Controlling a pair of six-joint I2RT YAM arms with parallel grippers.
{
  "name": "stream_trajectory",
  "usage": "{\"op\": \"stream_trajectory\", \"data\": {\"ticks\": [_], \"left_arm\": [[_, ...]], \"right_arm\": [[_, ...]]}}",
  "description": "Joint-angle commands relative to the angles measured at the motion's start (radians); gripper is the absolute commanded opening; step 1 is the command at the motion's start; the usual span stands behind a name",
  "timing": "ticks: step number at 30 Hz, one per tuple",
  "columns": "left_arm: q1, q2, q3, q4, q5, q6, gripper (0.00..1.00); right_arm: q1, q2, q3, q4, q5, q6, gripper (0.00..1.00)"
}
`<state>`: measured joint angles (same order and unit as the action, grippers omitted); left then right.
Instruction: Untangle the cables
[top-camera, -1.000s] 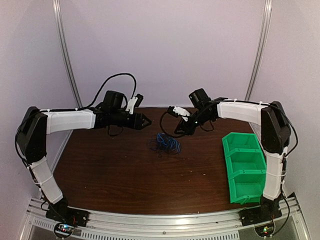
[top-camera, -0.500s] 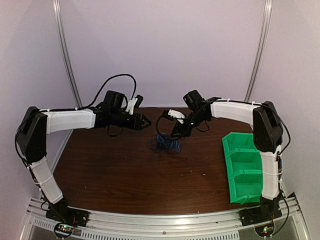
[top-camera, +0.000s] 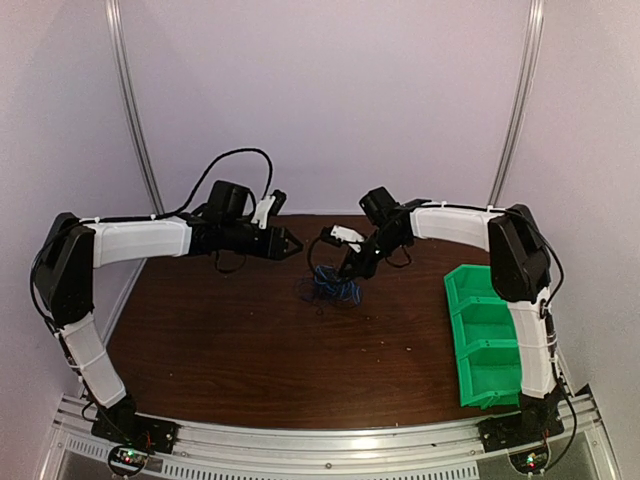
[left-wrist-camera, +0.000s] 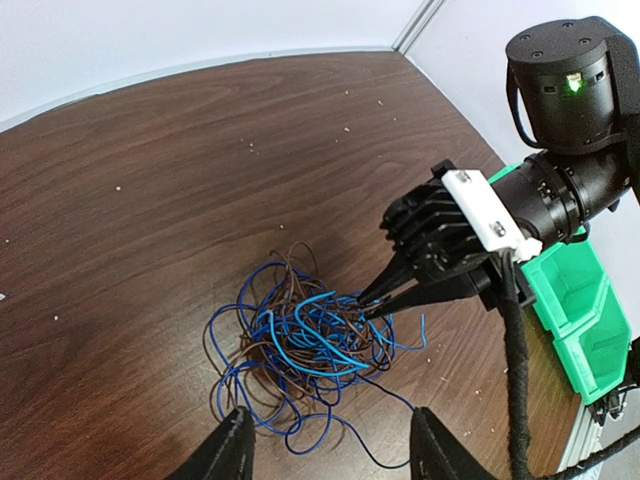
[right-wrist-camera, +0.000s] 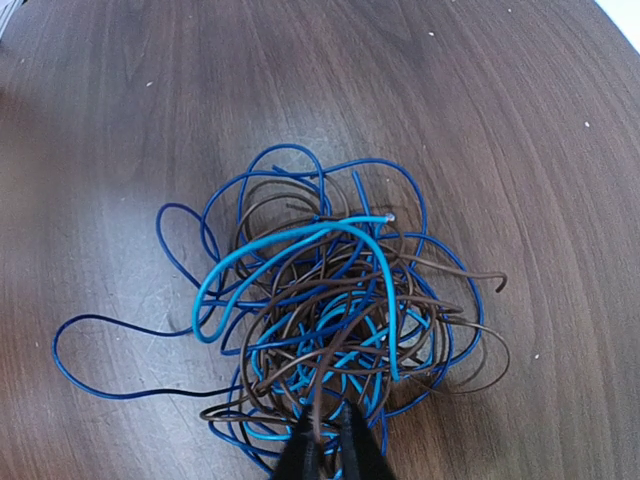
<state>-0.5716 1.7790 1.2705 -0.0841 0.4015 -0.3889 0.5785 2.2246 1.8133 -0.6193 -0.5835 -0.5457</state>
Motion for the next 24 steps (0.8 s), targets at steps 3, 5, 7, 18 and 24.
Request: {"op": "stream_trajectory", "data": {"ticks": [3,5,7,18,24], "left_arm": [[-0.007,0.0,0.033,0.011,-0.01,0.002,0.54],[-0.007,-0.001,0.031,0.011,-0.012,0.004,0.54],[-0.007,-0.001,0.024,0.024,-0.006,0.01,0.54],[-0.123,-0.136,-0.162,0.287,-0.006,0.228,0.56],[-0.294,-0.358,-0.368,0.486,-0.167,0.417,0.6]], "right_arm": [[0.013,-0.019,0.039,-0.003,-0.013,0.024,0.0],[0.02,-0.054,0.035,-0.002,-0.003,0.026,0.0],[0.026,-0.098,0.025,-0.002,-0.003,0.032,0.0],[0.062,-0.33,-0.031,-0.019,-0.075,0.087,0.0],[0.072,-0.388,0.002,-0.028,-0.085,0.108,0.0]]}}
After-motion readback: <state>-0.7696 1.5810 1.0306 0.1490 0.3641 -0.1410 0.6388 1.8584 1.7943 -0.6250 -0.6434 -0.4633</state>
